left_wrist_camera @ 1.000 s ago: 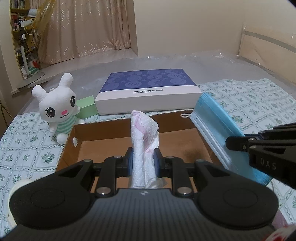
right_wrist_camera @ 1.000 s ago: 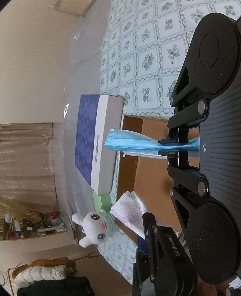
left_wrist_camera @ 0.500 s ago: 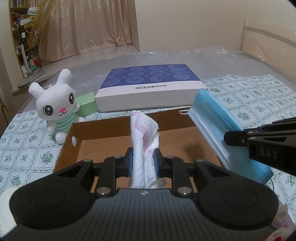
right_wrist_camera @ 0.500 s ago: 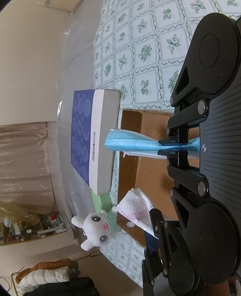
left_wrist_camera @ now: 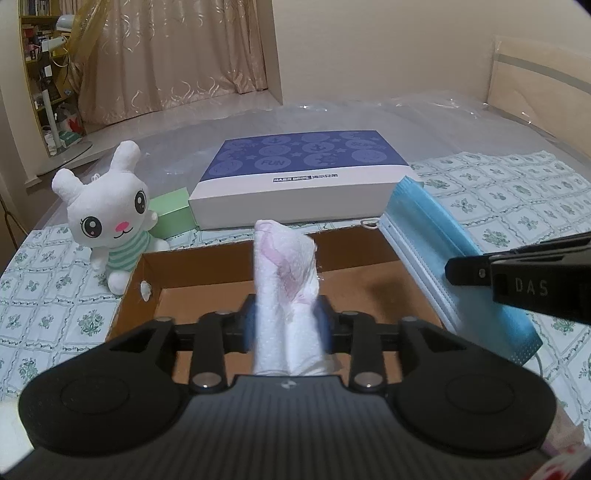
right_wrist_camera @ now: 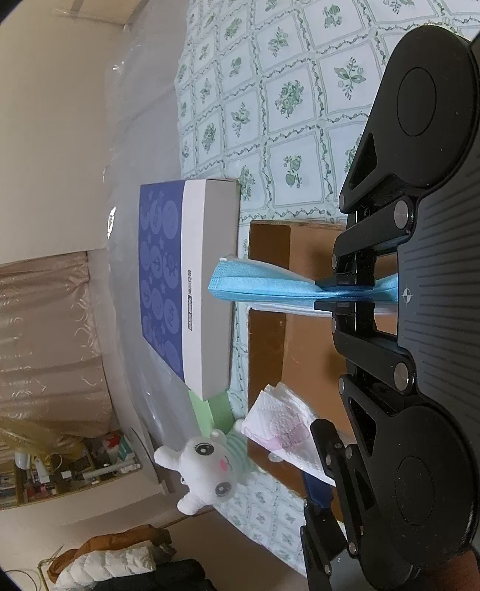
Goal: Organize soft objects
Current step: 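Open both grippers to drop the towel and mask into the box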
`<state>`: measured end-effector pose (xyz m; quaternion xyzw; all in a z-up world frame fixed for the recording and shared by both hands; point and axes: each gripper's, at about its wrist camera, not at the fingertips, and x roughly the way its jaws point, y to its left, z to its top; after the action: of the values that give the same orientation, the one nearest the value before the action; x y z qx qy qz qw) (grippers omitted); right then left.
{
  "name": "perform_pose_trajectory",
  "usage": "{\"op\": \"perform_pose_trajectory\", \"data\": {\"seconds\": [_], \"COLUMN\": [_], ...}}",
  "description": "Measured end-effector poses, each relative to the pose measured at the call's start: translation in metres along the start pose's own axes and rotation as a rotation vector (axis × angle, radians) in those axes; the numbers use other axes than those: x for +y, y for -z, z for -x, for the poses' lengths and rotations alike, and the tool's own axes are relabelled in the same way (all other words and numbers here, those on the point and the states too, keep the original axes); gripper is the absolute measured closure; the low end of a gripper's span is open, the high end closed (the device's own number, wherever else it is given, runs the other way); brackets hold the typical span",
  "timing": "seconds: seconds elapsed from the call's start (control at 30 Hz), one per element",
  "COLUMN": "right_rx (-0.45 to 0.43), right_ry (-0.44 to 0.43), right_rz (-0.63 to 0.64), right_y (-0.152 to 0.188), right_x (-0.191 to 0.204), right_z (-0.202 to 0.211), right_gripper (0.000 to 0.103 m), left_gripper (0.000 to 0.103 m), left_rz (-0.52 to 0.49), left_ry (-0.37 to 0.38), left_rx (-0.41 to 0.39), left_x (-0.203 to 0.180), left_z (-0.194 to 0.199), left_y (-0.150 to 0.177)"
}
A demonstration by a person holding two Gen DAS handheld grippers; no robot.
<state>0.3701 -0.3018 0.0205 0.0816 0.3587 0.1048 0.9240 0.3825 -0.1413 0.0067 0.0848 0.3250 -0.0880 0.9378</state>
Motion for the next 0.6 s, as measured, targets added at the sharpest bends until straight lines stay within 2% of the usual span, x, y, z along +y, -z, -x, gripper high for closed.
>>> {"op": "perform_pose_trajectory", "data": {"seconds": [0.13, 0.2, 0.23, 0.47, 0.5, 0.53, 0.57, 0.6], "right_rx": [0.004, 0.004, 0.004, 0.001, 0.004, 0.004, 0.000, -0.012], "right_ry": [-0.008, -0.011, -0.008, -0.030, -0.032, -0.034, -0.028, -0.020], "right_rz": [-0.017, -0.021, -0.020, -0.050, -0.051, -0.055, -0.062, -0.073], "right_y": [0.0002, 0.0005, 0.0009, -0.0012, -0.0014, -0.0011, -0.0015, -0.0010], "right_x": [-0.0018, -0.0012, -0.0012, -0.0048, -0.0049, -0.0059, -0.0067, -0.0084], "right_z": [-0.0049, -0.0065, -0.0068, -0.0088, -0.0095, -0.0095, -0.0092, -0.0076], "right_gripper": [0.100, 0.100, 0.100, 0.099, 0.095, 0.090, 0.063, 0.025], "left_gripper": [0.048, 0.032, 0.030, 0.029, 0.029, 0.028, 0.028, 0.027], "left_rz": [0.016, 0.020, 0.024, 0.024, 0.020, 0.015, 0.012, 0.012], "left_ry": [0.010, 0.004, 0.002, -0.006, -0.009, -0.011, -0.014, -0.014], "left_rx": [-0.004, -0.011, -0.015, -0.028, -0.032, -0.035, -0.037, -0.039], "left_x": [0.0014, 0.0019, 0.0024, 0.0040, 0.0039, 0.0036, 0.0033, 0.0033], "left_z": [-0.0019, -0.0012, -0.0008, 0.0043, 0.0053, 0.0062, 0.0070, 0.0076], "left_y": [-0.0004, -0.0005, -0.0005, -0.0023, -0.0026, -0.0026, -0.0024, -0.0021]}}
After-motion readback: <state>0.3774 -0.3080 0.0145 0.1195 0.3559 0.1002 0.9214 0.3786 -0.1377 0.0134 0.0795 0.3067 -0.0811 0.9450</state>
